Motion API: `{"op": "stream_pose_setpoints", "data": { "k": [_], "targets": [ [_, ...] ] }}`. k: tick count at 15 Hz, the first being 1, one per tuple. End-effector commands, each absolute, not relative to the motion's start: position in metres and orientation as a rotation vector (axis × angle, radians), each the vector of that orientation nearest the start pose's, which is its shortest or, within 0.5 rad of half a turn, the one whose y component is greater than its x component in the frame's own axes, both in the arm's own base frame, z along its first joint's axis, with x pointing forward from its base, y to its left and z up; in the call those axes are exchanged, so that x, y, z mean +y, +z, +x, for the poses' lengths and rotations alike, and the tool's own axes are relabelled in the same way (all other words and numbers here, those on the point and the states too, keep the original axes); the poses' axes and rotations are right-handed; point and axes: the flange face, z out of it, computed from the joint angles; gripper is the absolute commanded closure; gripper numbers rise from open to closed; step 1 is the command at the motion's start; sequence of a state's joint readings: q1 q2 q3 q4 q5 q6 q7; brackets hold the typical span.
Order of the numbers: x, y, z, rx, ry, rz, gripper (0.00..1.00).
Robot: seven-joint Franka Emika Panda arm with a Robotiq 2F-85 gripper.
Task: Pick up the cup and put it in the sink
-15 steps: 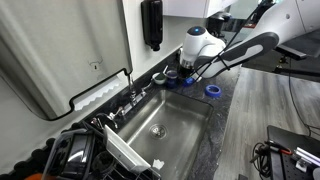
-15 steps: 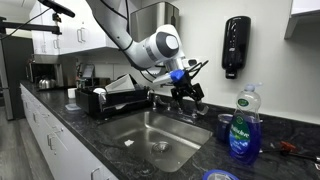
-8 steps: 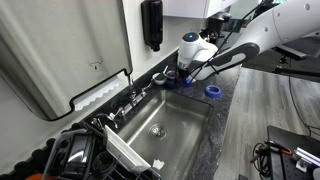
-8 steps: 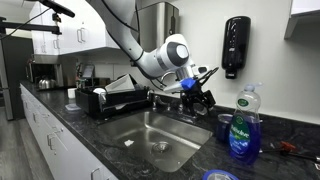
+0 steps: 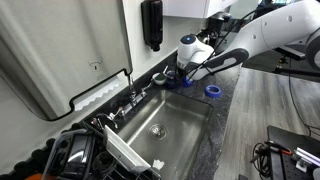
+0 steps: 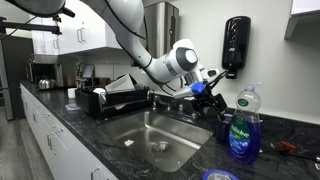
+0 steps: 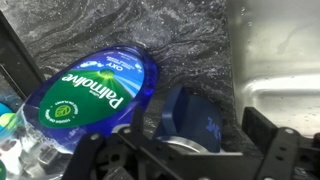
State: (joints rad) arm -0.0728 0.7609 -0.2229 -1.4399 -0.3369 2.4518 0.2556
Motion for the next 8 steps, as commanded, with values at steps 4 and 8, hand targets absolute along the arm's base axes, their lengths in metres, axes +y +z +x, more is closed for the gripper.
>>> {"op": "stream_pose_setpoints", "data": {
  "k": [4,8],
  "targets": [
    [-0.195,0.260,0.745,0.454,-0.434,-3.482,0.00],
    [-0.202,0.253,0.753,0.471,-0.427,-3.483,0.00]
  ]
}}
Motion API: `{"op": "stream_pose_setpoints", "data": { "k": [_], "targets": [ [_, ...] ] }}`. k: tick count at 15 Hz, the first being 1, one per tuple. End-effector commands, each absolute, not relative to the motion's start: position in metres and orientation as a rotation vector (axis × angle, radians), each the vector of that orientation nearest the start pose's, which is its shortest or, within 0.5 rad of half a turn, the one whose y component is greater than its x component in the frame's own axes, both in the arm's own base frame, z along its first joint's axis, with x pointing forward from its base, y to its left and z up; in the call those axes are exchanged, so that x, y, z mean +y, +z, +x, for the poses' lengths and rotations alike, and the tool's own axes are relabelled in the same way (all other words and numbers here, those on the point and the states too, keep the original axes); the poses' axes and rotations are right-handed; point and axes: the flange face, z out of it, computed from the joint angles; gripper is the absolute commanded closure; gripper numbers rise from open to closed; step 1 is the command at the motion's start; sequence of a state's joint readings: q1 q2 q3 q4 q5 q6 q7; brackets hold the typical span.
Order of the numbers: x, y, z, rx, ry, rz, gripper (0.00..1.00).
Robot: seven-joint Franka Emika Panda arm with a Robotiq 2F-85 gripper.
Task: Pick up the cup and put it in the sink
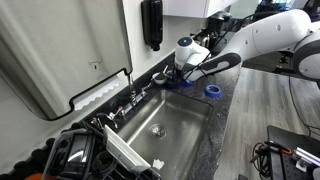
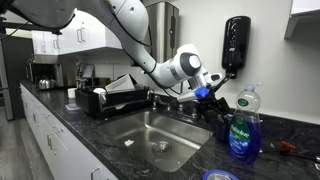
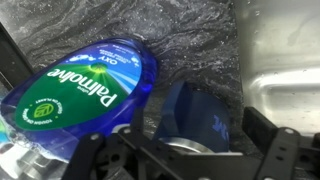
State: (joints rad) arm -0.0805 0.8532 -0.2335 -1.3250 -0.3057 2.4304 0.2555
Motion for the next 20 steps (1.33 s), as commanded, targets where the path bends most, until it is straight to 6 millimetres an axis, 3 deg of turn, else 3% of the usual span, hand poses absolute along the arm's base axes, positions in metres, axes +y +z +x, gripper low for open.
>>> {"op": "stream_pose_setpoints", "data": {
  "k": [1,16,18,20],
  "targets": [
    [-0.204,0.252,0.754,0.473,-0.427,-3.483,0.00],
    [-0.212,0.233,0.764,0.435,-0.396,-3.467,0.00],
    [-0.212,0.231,0.765,0.430,-0.395,-3.466,0.26],
    [-0.212,0.227,0.765,0.426,-0.392,-3.468,0.41]
  ]
}}
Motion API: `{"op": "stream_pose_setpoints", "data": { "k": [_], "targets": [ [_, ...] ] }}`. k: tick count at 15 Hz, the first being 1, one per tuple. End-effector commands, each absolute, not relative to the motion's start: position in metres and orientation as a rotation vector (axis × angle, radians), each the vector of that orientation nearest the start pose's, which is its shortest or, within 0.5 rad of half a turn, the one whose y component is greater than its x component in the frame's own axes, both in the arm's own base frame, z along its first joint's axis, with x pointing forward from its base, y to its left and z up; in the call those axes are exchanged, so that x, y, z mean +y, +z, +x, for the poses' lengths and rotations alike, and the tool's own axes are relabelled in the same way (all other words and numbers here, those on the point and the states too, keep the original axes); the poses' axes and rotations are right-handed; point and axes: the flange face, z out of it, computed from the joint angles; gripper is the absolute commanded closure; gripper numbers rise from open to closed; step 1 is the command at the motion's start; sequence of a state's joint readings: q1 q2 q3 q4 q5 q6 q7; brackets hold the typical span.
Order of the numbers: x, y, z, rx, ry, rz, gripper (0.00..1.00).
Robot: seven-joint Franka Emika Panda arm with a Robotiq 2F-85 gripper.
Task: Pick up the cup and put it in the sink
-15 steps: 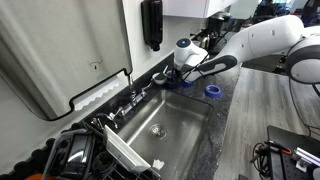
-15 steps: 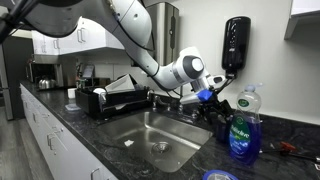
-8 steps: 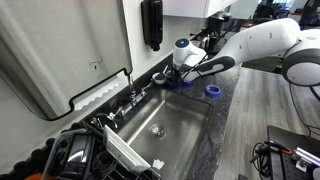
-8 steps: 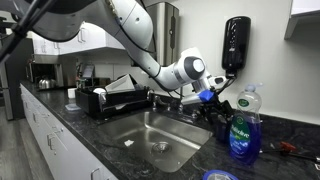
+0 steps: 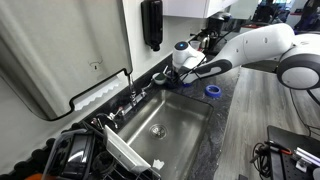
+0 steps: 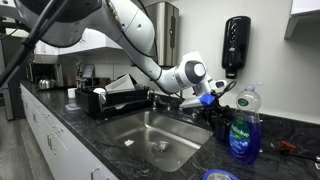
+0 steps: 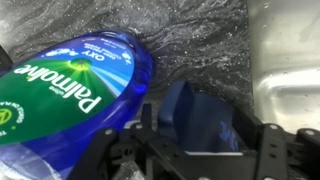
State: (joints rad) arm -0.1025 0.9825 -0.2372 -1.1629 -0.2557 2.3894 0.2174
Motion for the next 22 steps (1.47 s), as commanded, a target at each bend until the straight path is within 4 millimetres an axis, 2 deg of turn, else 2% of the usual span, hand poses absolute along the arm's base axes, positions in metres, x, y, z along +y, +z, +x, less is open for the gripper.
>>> {"op": "stream_pose_setpoints", "data": {
  "k": [1,8,10,12,17,22],
  "targets": [
    [-0.212,0.226,0.765,0.424,-0.390,-3.469,0.46],
    [-0.209,0.227,0.765,0.403,-0.394,-3.473,0.96],
    [-0.207,0.230,0.766,0.396,-0.399,-3.464,0.99],
    [-0.200,0.234,0.766,0.380,-0.399,-3.421,0.96],
    [-0.185,0.239,0.767,0.335,-0.377,-3.340,0.96],
    [-0.175,0.248,0.762,0.350,-0.363,-3.337,0.96]
  ]
}}
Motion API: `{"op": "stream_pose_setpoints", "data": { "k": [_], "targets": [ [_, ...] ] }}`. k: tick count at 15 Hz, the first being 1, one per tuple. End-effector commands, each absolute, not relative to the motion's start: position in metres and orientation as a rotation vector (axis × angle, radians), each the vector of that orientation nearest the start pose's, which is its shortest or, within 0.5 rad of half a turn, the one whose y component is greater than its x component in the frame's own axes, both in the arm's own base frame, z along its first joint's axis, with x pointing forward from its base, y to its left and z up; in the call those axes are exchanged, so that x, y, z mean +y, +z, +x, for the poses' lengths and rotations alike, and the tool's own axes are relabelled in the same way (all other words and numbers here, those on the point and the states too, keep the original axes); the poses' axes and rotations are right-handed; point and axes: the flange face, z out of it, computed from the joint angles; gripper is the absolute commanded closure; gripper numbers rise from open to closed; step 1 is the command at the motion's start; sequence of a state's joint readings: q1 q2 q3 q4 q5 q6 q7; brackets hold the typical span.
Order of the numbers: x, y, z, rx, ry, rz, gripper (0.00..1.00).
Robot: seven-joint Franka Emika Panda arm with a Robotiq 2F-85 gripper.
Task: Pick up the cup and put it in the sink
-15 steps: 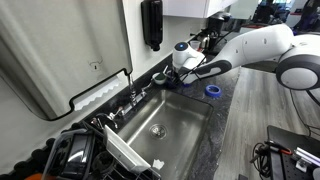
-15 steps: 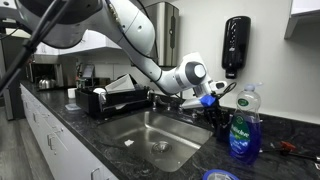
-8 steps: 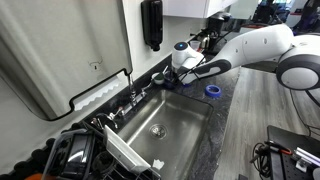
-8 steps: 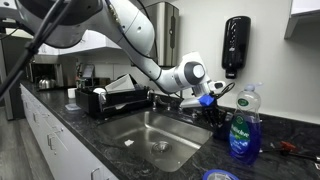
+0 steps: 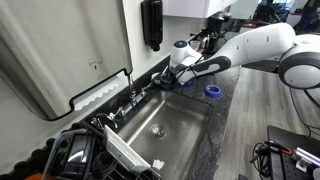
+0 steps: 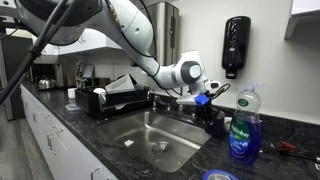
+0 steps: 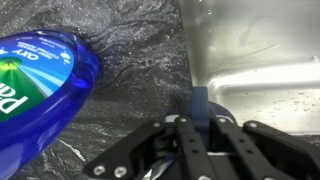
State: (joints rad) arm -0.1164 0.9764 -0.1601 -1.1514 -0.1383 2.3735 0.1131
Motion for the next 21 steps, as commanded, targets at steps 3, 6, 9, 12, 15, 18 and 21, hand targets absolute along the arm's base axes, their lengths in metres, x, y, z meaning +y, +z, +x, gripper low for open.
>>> {"op": "stream_pose_setpoints", "data": {
  "k": [3,6,9,12,15,18,21],
  "targets": [
    [-0.170,0.255,0.756,0.346,-0.379,-3.354,0.96],
    [-0.158,0.267,0.743,0.319,-0.370,-3.364,0.96],
    [-0.144,0.277,0.727,0.282,-0.359,-3.368,0.96],
    [-0.129,0.281,0.709,0.237,-0.332,-3.374,0.96],
    [-0.114,0.278,0.691,0.173,-0.302,-3.389,0.96],
    [-0.097,0.265,0.674,0.077,-0.250,-3.411,0.96],
    [-0.080,0.251,0.659,-0.018,-0.209,-3.422,0.96]
  ]
}}
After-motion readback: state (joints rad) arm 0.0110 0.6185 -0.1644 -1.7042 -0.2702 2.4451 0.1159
